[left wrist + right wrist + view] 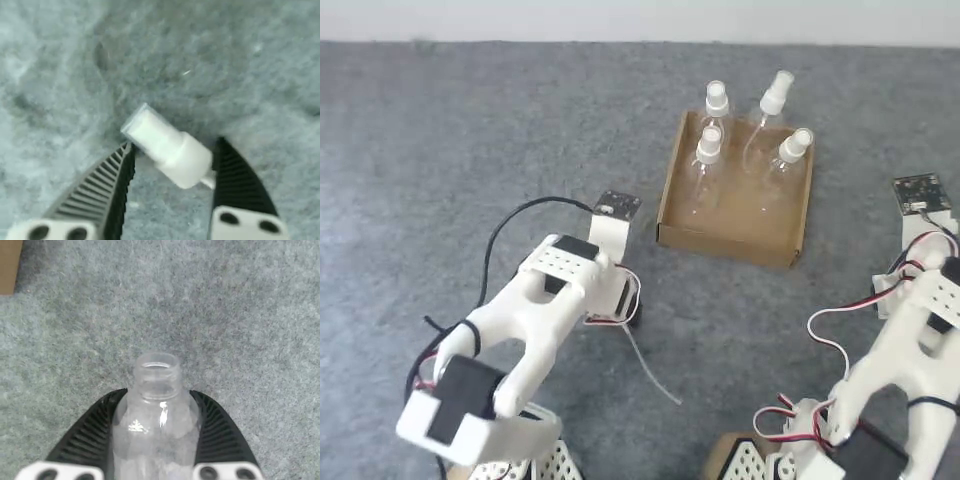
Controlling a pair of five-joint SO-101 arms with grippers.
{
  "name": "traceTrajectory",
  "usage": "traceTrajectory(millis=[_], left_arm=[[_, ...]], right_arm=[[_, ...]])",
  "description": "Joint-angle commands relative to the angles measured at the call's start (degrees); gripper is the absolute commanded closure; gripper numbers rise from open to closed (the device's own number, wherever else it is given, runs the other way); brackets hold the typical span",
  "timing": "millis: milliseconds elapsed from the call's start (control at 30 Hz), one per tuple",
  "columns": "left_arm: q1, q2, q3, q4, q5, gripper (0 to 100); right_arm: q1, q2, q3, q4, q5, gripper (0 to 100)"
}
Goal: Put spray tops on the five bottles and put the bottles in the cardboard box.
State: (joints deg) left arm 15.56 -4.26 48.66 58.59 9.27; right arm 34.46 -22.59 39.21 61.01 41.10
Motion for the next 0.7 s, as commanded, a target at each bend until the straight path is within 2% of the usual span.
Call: traceTrajectory(millis=[0,167,400,500,667], left_arm=[[-0.2,2.9,-4.6,-0.9,-1.6,86],[0.0,3.8,-7.4,-0.9,-5.7,88],[-0.4,4.0,-7.9,0.7,-24.4,88],[-2.6,3.1,-8.4,2.9,-23.6,86],[-7.6,0.3,-10.2,3.3,-20.6,75]], right_arm=[[0.6,-3.4,-0.4,0.6,0.7,94.6],[0.6,-3.4,-0.4,0.4,0.7,94.6],[0.6,-3.4,-0.4,0.2,0.8,94.6],[0.6,-3.4,-0.4,0.1,0.8,94.6],[0.3,-3.4,-0.4,0.0,0.8,94.6]])
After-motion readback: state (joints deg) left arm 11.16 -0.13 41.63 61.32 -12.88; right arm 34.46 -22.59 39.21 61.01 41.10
